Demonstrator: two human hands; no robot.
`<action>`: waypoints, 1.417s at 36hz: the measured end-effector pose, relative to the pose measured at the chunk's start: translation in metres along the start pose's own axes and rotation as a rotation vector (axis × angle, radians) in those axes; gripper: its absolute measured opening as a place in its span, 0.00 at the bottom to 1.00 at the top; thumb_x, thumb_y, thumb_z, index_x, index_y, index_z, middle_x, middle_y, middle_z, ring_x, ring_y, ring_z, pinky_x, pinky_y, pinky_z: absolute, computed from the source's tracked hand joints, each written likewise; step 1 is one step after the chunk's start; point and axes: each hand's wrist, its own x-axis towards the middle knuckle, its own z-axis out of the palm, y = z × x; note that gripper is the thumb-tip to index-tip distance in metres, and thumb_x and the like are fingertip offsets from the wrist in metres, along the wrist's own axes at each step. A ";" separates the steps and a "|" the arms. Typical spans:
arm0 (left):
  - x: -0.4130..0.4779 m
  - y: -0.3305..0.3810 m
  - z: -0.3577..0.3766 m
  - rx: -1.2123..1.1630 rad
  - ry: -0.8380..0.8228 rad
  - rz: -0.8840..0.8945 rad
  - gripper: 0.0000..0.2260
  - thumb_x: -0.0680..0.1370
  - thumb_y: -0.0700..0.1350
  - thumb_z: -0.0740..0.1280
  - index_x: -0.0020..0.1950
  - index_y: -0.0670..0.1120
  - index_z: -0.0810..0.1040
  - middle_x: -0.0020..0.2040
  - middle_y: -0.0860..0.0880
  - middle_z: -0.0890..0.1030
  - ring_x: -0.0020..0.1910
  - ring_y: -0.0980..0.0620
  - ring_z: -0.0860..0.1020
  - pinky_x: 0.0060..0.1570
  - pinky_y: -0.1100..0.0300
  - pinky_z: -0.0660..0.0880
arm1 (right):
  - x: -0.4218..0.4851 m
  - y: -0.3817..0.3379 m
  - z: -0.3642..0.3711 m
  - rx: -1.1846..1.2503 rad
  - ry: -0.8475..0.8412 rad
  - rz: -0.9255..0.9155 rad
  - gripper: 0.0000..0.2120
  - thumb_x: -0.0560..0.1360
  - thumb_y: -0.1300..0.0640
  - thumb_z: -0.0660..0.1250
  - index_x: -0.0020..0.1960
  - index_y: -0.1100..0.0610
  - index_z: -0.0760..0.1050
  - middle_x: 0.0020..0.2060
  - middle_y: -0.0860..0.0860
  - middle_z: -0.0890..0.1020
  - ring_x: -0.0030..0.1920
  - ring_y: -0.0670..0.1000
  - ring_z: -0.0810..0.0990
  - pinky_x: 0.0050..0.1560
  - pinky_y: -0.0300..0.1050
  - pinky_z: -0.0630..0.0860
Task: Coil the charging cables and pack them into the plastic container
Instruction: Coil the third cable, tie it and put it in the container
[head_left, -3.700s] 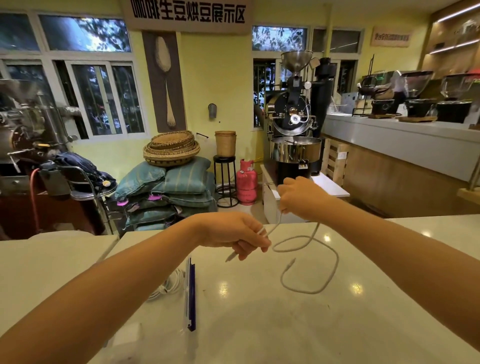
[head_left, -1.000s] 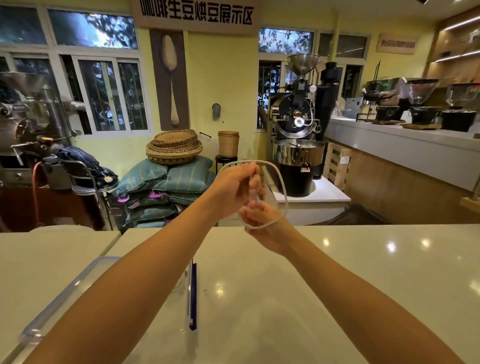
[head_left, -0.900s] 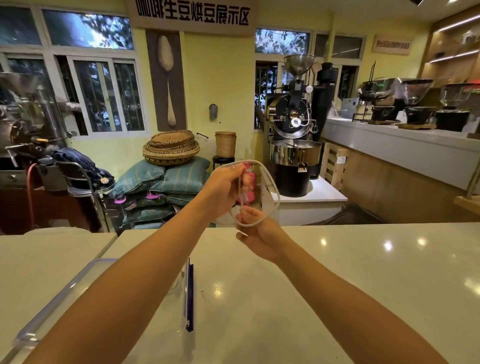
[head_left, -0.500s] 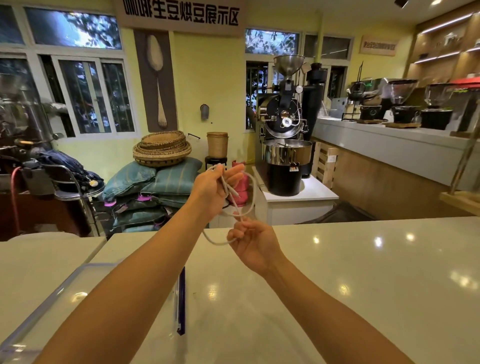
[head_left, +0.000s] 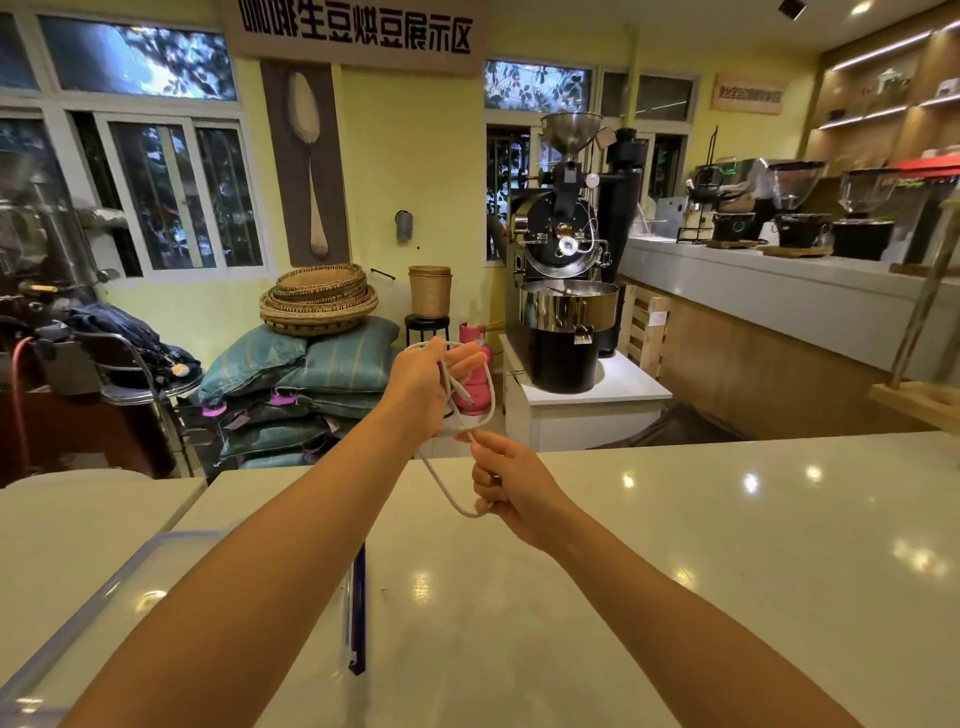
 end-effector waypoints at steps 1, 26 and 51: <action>0.000 0.001 0.001 -0.027 0.004 -0.010 0.16 0.82 0.44 0.49 0.65 0.37 0.65 0.56 0.38 0.78 0.38 0.52 0.82 0.38 0.60 0.76 | 0.001 0.001 -0.002 -0.113 0.034 -0.019 0.10 0.78 0.61 0.55 0.52 0.53 0.74 0.26 0.49 0.64 0.25 0.44 0.63 0.24 0.34 0.66; 0.005 0.007 -0.011 -0.140 -0.004 0.012 0.14 0.82 0.44 0.48 0.61 0.37 0.66 0.58 0.38 0.76 0.27 0.57 0.82 0.38 0.62 0.78 | -0.004 0.005 -0.014 -0.412 -0.017 -0.007 0.13 0.78 0.59 0.54 0.37 0.55 0.71 0.24 0.47 0.68 0.23 0.42 0.64 0.23 0.32 0.62; -0.015 0.014 -0.002 0.130 -0.693 -0.117 0.14 0.79 0.43 0.50 0.37 0.45 0.69 0.21 0.54 0.70 0.20 0.58 0.66 0.33 0.64 0.73 | 0.028 -0.015 -0.049 -1.130 0.289 -0.091 0.12 0.77 0.65 0.53 0.55 0.63 0.73 0.52 0.60 0.79 0.52 0.58 0.76 0.49 0.44 0.71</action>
